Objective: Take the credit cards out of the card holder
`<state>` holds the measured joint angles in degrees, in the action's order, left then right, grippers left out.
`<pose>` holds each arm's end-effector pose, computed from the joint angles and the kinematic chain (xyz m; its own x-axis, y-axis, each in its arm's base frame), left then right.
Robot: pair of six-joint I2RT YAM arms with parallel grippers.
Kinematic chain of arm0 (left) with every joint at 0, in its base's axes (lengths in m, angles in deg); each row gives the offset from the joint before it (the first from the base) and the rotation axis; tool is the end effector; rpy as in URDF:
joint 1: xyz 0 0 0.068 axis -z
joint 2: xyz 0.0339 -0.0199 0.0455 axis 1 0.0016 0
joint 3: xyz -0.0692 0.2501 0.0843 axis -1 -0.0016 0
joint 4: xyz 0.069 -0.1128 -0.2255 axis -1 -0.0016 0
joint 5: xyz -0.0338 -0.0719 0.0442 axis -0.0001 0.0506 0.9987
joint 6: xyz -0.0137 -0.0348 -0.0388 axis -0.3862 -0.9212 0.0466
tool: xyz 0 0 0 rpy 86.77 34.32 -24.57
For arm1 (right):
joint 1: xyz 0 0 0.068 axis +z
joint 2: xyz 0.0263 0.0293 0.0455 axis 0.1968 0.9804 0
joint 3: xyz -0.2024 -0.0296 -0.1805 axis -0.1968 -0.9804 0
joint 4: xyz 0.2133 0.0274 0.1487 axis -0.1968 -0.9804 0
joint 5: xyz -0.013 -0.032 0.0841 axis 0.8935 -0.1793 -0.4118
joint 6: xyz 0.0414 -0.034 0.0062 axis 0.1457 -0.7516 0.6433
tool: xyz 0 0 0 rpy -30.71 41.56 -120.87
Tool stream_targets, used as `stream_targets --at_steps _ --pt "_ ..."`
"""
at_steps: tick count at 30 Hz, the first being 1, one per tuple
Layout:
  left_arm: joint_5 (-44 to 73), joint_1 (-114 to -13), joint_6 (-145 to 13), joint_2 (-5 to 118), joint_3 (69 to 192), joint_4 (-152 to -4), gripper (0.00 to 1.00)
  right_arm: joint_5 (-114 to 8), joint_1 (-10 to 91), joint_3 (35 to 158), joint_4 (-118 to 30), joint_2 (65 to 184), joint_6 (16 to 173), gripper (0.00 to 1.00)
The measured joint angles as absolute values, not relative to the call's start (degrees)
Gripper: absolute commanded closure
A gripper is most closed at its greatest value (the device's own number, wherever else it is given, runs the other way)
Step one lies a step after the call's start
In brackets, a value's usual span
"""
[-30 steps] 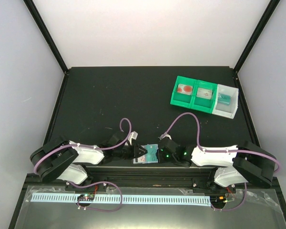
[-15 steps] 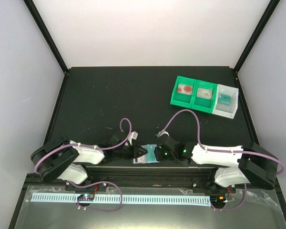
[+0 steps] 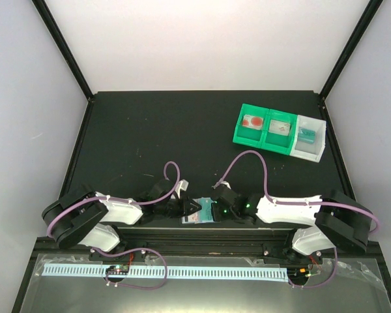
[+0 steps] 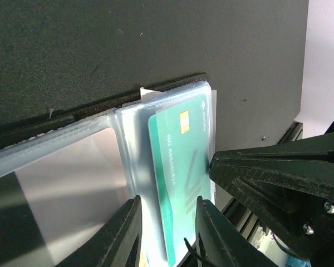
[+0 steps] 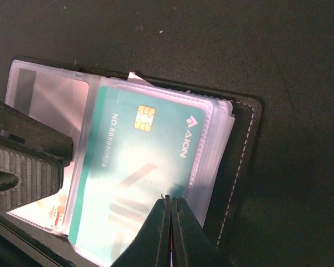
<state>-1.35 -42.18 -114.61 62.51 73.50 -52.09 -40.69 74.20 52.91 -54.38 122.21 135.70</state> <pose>0.1350 -0.1701 0.1087 -0.9802 -0.0976 -0.1723 0.0838 0.5839 -0.8075 0.1116 0.2115 0.1418 -0.9060 -0.1352 -0.4011 -0.2889 0.8902 0.3524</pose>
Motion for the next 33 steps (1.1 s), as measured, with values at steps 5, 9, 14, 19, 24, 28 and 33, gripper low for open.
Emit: stream_targets --at_steps 5,9,14,19,24,28,33 --pt "-1.37 -42.18 -114.61 62.88 73.50 -51.87 0.70 -40.71 74.20 51.88 -53.05 122.32 136.51 0.97" --pt "-1.37 -42.14 -114.69 63.23 73.50 -51.33 0.70 -40.73 74.20 51.34 -52.08 122.15 137.16 0.96" --pt "-1.39 -42.03 -114.82 63.31 73.50 -50.87 0.71 -40.73 74.20 51.34 -52.08 122.04 137.34 0.96" --pt "-1.42 -41.81 -115.57 64.01 73.35 -49.58 0.74 -40.75 74.20 51.12 -51.56 122.04 137.51 0.96" --pt "-1.42 -41.79 -116.29 64.93 73.35 -48.81 0.75 -40.86 74.20 50.59 -50.38 122.04 137.71 0.96" --pt "-1.50 -41.77 -116.73 65.94 73.35 -47.61 0.77 -40.99 74.20 50.33 -49.85 121.97 137.73 0.96" --pt "-1.81 -41.77 -117.43 66.72 73.33 -46.76 0.92 -40.99 74.20 50.22 -49.66 121.93 137.73 0.96"
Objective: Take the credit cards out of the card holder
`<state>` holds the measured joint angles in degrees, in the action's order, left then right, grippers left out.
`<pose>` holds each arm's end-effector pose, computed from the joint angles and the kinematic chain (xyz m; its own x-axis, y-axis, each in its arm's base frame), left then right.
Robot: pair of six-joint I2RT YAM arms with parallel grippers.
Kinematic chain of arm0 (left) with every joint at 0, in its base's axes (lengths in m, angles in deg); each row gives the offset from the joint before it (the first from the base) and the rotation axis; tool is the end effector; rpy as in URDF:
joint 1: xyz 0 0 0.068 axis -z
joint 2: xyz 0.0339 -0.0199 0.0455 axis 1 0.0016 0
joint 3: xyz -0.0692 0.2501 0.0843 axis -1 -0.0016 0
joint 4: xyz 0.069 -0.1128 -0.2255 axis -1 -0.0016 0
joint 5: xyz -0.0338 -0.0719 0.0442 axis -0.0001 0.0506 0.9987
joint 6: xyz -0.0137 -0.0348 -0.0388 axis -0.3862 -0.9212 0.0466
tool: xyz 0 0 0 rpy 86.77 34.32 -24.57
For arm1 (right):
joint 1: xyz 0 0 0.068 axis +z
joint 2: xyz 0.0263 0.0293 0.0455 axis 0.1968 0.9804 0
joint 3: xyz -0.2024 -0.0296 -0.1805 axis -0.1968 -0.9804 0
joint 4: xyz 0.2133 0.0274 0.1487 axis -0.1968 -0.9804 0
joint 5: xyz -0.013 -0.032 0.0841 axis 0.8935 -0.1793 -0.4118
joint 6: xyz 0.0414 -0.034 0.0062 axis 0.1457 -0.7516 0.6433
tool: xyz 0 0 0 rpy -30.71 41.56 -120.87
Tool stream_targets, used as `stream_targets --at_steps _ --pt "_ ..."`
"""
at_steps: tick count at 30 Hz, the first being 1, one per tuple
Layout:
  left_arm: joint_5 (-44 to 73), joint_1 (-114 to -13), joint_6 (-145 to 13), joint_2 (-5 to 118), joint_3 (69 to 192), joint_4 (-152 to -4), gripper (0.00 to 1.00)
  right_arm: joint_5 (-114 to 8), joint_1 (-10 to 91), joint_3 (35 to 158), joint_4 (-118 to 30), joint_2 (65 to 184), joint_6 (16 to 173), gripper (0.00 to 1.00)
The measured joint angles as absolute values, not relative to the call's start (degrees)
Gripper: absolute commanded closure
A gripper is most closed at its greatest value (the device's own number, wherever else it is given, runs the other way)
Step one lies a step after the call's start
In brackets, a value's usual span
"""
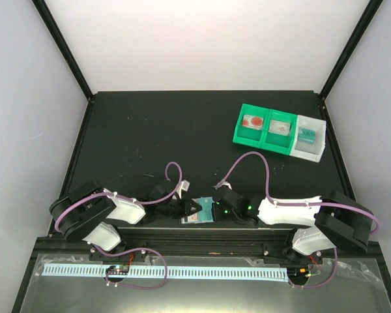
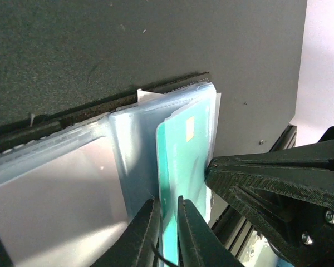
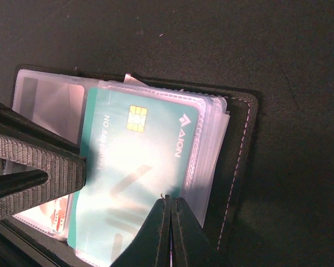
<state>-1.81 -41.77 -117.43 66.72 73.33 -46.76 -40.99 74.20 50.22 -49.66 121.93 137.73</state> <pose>0.1366 -0.1747 0.1013 -0.9838 -0.1150 -0.1379 0.0494 0.5651 -0.8236 0.1098 0.2084 0.1352 -0.9096 -0.0912 -0.4053 -0.2647 0.8792 0.3962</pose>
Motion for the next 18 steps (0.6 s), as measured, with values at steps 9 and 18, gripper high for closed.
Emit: stream_targets --at_steps 9,18 --pt "-1.85 -41.79 -117.29 66.48 73.33 -46.74 0.98 -40.91 74.20 50.18 -49.70 121.93 137.80 0.96" --pt "-2.22 -42.49 -115.70 64.30 73.33 -48.29 0.98 -40.73 74.20 50.16 -49.64 121.93 137.91 0.96"
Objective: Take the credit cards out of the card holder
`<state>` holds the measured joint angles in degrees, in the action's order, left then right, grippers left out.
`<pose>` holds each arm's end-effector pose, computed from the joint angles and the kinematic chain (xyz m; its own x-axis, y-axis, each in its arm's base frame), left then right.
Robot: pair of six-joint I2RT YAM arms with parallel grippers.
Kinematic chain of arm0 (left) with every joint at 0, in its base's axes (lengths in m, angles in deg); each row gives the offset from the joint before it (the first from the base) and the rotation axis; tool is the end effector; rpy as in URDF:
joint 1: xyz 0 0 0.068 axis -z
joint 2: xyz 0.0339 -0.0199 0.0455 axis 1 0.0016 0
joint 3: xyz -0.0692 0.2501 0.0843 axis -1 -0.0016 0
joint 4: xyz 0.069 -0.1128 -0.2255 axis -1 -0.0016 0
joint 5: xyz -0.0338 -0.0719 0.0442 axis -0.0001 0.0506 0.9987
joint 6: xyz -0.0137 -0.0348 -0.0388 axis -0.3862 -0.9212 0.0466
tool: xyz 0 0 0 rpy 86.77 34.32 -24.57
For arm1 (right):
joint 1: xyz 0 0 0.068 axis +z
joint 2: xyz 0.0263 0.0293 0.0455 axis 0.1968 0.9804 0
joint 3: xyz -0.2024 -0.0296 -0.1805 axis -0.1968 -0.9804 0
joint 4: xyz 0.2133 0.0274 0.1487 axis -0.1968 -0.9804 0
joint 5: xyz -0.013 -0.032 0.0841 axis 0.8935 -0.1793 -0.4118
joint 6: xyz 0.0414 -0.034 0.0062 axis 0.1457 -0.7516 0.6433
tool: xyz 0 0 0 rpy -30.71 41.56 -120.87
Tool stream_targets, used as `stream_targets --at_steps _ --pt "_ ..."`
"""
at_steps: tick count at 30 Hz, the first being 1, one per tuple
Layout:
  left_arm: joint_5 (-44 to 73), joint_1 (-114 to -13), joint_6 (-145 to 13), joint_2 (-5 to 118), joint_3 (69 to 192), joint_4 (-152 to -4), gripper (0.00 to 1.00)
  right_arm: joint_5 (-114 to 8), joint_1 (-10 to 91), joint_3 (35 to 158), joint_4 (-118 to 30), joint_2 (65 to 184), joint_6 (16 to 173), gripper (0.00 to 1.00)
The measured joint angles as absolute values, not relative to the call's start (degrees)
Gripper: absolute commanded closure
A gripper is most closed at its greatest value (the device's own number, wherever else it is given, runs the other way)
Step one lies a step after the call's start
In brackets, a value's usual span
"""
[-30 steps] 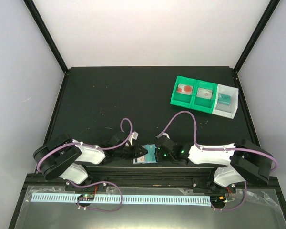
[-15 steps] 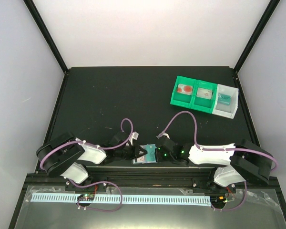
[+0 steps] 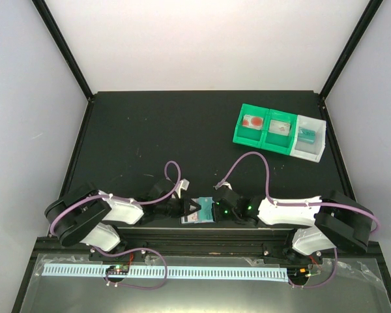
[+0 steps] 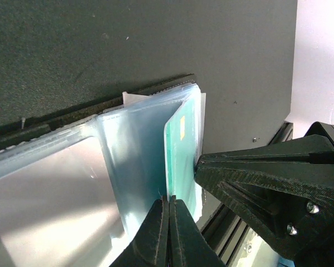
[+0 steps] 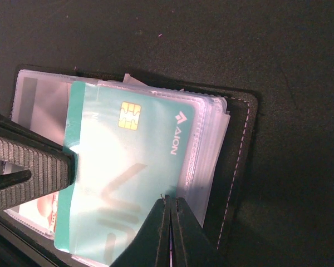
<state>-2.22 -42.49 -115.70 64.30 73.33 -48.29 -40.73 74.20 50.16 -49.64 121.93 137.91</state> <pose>0.1377 -0.1720 0.1076 -0.9799 -0.1070 -0.1683 0.0812 0.5570 -0.8265 0.1098 0.2081 0.1350 -0.9094 -0.0871 -0.4066 -0.2608 0.8811 0.3946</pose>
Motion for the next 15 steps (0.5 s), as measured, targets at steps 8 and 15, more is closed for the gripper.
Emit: stream_targets --at_steps 8,15 --pt "-2.95 -43.08 -114.47 64.10 73.33 -49.16 0.99 -40.71 74.20 50.18 -49.66 121.93 137.93 0.96" --pt "-3.38 -43.65 -113.95 64.12 73.33 -49.51 0.98 -40.71 74.20 50.18 -49.68 121.95 137.95 0.96"
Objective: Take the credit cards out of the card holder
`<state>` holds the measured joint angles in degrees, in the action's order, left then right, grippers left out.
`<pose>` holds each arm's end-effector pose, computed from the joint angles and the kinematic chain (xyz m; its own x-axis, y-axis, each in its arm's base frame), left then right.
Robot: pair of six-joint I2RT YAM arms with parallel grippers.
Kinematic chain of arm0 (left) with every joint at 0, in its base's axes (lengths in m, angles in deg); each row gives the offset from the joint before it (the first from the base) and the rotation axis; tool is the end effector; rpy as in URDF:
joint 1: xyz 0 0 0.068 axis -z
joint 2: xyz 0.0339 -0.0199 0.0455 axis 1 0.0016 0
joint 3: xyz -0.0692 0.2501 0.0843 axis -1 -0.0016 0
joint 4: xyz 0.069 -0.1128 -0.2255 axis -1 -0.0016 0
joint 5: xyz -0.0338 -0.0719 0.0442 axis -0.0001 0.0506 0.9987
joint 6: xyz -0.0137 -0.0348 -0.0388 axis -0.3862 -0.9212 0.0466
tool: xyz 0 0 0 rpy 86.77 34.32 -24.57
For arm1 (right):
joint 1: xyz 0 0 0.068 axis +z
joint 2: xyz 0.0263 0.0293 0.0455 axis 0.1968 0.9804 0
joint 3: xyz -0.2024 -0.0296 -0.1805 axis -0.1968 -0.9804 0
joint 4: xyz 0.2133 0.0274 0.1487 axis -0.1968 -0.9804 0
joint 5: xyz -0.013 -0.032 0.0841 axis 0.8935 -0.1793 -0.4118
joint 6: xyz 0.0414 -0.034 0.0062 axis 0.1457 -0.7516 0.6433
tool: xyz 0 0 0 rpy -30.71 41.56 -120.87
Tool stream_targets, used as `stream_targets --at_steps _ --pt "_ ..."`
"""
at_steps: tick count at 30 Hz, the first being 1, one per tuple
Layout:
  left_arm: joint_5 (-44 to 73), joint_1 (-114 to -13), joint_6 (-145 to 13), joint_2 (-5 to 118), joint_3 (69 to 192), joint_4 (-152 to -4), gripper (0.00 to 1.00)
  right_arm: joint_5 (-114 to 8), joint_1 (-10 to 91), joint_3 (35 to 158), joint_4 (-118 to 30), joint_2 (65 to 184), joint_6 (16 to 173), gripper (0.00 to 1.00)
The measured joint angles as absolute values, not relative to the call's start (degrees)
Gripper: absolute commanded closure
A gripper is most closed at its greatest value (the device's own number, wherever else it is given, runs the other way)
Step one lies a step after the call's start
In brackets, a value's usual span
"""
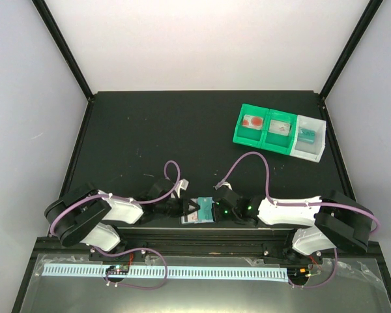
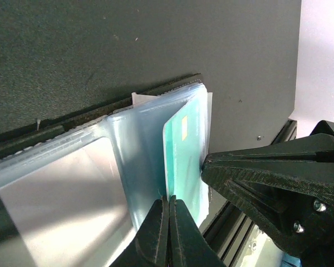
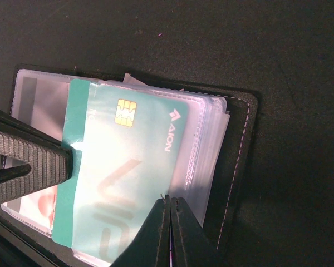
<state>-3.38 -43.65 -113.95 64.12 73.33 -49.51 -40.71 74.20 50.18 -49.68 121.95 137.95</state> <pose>0.1396 -0.1685 0.1066 -0.9805 -0.0930 -0.1731 0.0913 0.5645 -0.8204 0.1098 0.2081 0.1350 -0.9097 -0.0866 -0.4062 -0.2599 0.8815 0.3942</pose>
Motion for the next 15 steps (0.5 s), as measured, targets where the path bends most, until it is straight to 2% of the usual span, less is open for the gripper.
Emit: stream_targets --at_steps 15 --pt "-4.06 -45.07 -113.58 60.80 71.62 -50.85 0.98 -40.67 74.20 50.18 -49.64 122.11 138.15 0.97"
